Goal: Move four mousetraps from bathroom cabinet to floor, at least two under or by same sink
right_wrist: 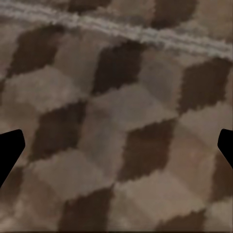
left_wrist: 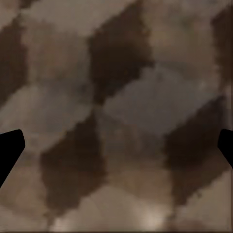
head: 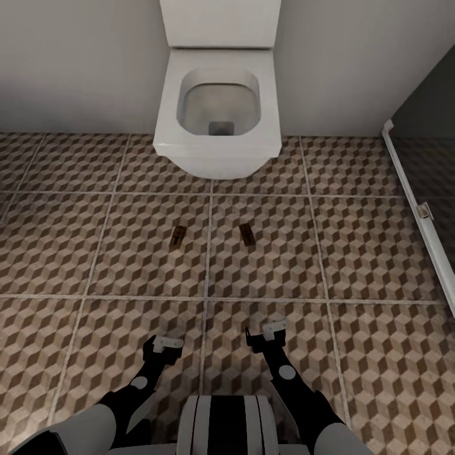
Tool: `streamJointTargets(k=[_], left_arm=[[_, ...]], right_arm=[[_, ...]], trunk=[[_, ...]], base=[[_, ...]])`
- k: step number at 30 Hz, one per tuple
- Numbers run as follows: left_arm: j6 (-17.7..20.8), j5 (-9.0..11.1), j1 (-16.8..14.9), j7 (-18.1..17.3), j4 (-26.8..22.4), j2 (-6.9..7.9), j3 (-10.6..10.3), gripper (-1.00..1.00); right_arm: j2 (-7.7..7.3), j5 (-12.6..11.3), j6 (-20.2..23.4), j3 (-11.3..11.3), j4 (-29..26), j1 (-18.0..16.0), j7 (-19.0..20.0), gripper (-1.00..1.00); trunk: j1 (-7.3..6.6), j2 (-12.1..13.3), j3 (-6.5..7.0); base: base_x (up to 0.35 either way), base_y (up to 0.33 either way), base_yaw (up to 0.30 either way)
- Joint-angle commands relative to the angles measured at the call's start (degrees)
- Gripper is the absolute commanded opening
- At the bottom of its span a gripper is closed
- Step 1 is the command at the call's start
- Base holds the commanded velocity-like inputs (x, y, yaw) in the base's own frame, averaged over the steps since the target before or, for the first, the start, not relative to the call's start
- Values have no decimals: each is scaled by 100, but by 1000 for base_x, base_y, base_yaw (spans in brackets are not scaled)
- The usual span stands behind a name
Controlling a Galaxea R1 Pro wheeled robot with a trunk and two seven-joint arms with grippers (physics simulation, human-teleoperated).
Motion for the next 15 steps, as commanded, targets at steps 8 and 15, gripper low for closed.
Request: streamJointTargets(k=[8, 15], left_arm=[[-7, 11, -1, 54, -11, 0, -49, 100], [-7, 16, -1, 58, -8, -1, -49, 100]], right_arm=[[-2, 52, -3, 18, 5, -3, -52, 100], [-2, 52, -6, 18, 6, -3, -52, 100]], trunk=[[-1, -1, -2], [-1, -1, -2]], base=[[-11, 0, 0], [-1, 0, 0]])
